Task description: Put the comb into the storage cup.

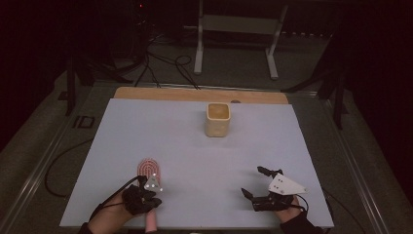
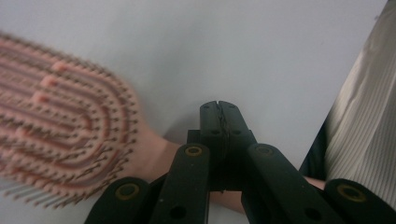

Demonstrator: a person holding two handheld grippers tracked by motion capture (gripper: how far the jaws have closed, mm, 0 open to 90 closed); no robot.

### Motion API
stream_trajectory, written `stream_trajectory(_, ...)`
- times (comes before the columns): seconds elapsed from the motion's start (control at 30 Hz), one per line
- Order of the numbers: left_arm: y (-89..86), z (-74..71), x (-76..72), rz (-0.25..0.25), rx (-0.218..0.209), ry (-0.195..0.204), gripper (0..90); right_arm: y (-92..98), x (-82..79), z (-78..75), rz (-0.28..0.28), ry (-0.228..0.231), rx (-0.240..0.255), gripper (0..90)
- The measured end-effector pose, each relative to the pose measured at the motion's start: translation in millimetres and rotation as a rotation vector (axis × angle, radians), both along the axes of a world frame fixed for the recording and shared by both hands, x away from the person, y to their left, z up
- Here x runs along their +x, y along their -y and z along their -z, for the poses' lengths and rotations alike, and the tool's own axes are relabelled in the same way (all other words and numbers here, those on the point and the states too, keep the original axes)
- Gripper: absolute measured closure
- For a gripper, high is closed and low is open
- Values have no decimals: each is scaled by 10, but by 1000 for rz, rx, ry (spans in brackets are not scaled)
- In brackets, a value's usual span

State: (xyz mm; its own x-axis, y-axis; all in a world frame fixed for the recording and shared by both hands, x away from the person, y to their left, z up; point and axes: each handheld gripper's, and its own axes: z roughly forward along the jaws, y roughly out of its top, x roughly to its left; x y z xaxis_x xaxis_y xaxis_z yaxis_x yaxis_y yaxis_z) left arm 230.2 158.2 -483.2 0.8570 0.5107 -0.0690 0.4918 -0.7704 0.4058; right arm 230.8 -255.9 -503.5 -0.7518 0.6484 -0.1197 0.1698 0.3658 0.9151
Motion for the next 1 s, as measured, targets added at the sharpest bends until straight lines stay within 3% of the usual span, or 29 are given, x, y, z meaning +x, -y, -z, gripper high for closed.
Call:
stream_trajectory(0.4,-295,-93,9,-60,86,-10,900,1,4,2,-2,2,-3,94)
stream_trajectory(0.73,-351,-162,-4,-84,144,-7,900,-4,4,3,-4,1,-4,94)
stream_trajectory(0.87,-354,-146,4,-96,122,-20,899,-8,3,5,-2,0,-4,94)
stream_trajectory(0.9,-315,-88,-8,-85,105,-54,900,-4,6,4,-3,0,-4,94)
stream_trajectory(1.0,-273,-25,-24,-61,144,-61,899,-5,4,4,-3,1,-4,94)
